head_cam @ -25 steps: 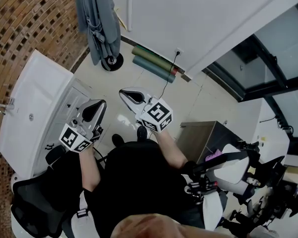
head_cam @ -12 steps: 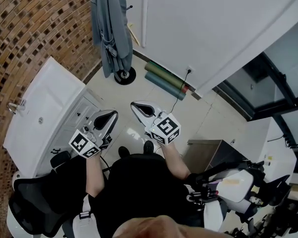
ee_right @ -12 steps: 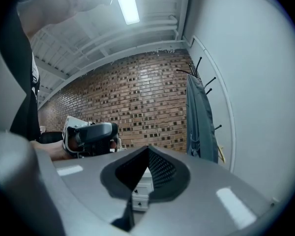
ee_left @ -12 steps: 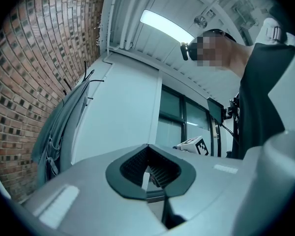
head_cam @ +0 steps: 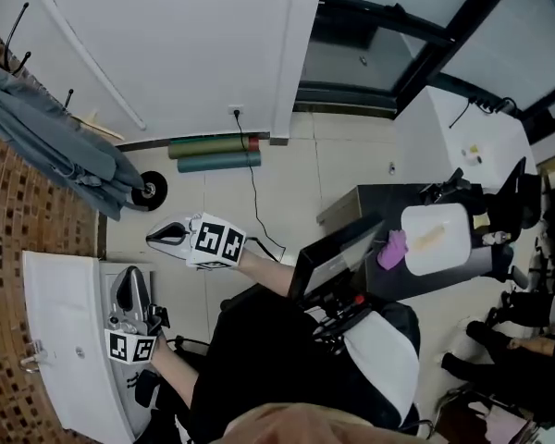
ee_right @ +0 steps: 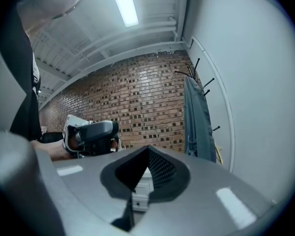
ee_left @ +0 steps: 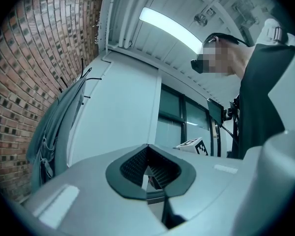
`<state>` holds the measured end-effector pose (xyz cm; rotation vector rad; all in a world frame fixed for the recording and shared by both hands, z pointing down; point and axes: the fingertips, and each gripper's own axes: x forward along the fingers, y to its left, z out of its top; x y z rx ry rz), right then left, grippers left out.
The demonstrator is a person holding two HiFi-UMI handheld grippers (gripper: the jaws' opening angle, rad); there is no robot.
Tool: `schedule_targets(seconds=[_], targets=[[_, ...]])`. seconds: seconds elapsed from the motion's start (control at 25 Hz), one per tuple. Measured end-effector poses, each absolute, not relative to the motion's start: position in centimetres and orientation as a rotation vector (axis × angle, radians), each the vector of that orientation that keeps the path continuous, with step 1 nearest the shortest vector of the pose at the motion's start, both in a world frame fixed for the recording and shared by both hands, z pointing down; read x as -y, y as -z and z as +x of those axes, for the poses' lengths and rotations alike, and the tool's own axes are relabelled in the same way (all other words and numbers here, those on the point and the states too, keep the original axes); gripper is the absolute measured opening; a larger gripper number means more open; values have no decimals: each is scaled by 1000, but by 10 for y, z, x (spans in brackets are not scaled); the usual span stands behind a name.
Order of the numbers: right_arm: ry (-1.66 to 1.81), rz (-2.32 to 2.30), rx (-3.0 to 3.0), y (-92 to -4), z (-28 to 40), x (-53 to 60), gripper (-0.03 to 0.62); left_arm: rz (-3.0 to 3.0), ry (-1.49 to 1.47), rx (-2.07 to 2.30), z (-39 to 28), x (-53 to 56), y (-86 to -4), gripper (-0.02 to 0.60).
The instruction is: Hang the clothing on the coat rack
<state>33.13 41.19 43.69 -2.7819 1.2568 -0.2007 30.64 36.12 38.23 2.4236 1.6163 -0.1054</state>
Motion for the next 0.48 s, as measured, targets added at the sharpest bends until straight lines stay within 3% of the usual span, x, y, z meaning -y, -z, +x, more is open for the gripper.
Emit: schedule_targets(seconds=[0.48], targets=[[108,-2834,-965,-426,329,-524,2,2291,43,-1844,316,-464,-374,2]])
